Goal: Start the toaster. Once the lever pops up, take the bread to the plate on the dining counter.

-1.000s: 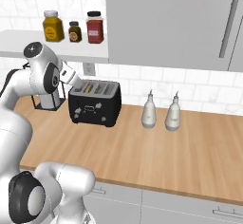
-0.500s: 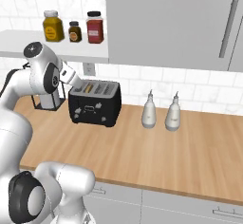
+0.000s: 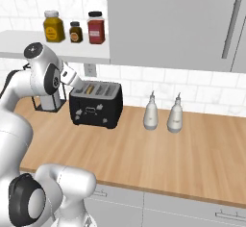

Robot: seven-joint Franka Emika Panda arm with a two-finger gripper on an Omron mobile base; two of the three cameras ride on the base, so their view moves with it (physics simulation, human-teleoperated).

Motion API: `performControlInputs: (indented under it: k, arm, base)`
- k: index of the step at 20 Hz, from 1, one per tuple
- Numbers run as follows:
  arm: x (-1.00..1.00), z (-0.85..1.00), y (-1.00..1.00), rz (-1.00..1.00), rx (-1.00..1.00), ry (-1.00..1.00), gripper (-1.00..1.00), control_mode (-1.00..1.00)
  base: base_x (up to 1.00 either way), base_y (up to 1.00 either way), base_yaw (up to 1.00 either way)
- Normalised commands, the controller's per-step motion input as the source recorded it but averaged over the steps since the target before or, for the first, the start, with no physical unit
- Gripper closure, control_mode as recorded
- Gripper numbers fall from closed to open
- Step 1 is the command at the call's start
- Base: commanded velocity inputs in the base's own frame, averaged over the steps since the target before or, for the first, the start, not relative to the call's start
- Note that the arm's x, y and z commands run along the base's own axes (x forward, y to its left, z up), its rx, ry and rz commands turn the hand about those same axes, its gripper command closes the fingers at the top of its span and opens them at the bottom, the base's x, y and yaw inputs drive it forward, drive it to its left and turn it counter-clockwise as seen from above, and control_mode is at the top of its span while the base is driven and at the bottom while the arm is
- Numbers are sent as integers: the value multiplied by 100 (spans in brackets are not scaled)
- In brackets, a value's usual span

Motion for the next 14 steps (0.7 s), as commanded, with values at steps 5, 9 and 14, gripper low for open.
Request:
performControlInputs:
  k: [5, 9, 14]
  arm:
    - [0, 0, 0, 0, 0, 0, -100, -100]
    - [0, 0, 0, 0, 0, 0, -100, -100]
    - [0, 0, 0, 0, 0, 0, -100, -100]
  base:
    - [0, 0, 0]
    - [0, 0, 0]
    - [0, 0, 0]
